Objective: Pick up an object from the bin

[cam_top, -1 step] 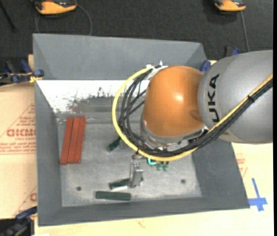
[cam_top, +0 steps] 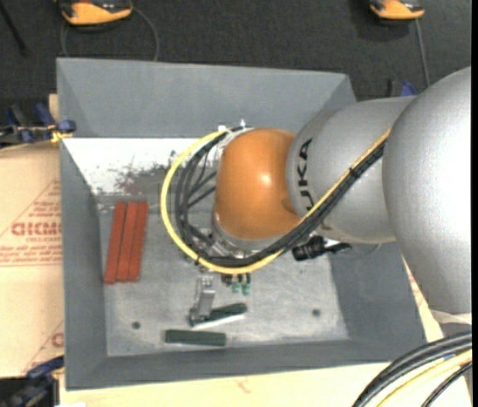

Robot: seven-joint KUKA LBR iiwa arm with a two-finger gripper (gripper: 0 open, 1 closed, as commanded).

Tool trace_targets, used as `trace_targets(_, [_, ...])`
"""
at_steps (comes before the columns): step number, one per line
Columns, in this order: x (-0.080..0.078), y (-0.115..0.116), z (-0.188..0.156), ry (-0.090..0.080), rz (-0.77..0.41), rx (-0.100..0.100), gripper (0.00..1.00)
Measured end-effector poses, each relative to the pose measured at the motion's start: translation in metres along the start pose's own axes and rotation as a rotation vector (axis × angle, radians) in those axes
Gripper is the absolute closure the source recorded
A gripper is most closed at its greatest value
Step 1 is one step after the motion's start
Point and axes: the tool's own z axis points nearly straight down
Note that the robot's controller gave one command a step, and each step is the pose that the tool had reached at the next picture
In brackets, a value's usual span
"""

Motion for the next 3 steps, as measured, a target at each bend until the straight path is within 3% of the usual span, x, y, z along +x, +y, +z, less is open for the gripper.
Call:
trace_targets(1, [0.042,-0.058,0.051,0.002,0.066,0.002,0.0])
trace_targets(2, [0.04,-0.055,0.048,-0.004,0.064,-0.002,1.0])
trace_targets(3, [0.036,-0.038,-0.102,-0.014,0.005,-0.004,1.0])
